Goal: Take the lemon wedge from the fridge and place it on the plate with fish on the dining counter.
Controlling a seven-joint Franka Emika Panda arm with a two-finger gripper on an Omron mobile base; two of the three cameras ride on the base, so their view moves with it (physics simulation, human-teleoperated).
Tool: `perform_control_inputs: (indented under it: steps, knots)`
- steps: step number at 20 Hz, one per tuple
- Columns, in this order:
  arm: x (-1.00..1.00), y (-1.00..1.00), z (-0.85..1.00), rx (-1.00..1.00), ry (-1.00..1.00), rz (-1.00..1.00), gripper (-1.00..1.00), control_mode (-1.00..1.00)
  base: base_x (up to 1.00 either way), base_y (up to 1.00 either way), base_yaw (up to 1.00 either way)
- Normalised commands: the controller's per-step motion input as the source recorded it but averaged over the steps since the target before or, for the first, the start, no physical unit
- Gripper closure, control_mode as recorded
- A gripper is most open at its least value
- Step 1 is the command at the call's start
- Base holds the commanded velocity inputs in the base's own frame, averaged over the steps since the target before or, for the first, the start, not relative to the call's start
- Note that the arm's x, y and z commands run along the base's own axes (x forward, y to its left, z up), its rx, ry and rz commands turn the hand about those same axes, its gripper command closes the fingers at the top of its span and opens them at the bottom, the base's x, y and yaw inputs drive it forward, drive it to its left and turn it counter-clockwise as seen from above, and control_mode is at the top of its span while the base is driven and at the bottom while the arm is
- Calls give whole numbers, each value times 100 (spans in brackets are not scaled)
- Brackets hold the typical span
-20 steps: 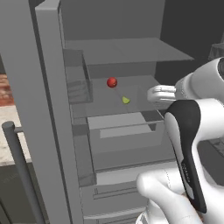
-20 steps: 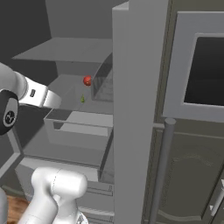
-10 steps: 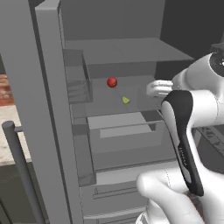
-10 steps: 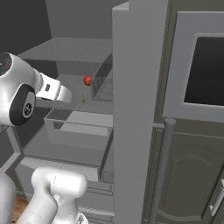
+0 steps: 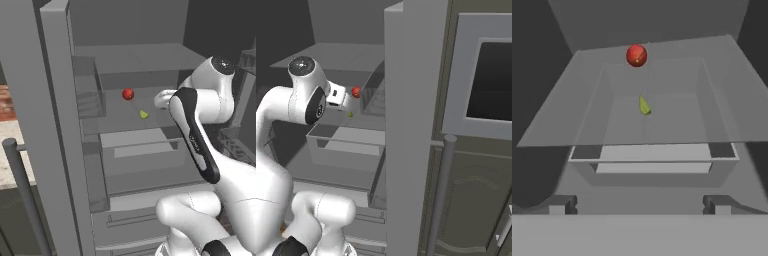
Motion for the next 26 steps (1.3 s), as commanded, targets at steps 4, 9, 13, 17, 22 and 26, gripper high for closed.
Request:
perform_control_inputs:
  steps: [4,9,13,17,22,26]
  knots:
    - [84,28,-53,-10,8,10,-100,-100,0,0,0]
    - [79,11,-34,-7,2,2,-100,-100,0,0,0]
    - [75,-12,-19,0,1,-1,-100,-100,0,0,0]
    - [63,-21,-21,0,0,0,-100,-100,0,0,0]
    - [32,0,-9,0,0,0,-100,-100,0,0,0]
    - [74,0,-29,0,1,-2,-100,-100,0,0,0]
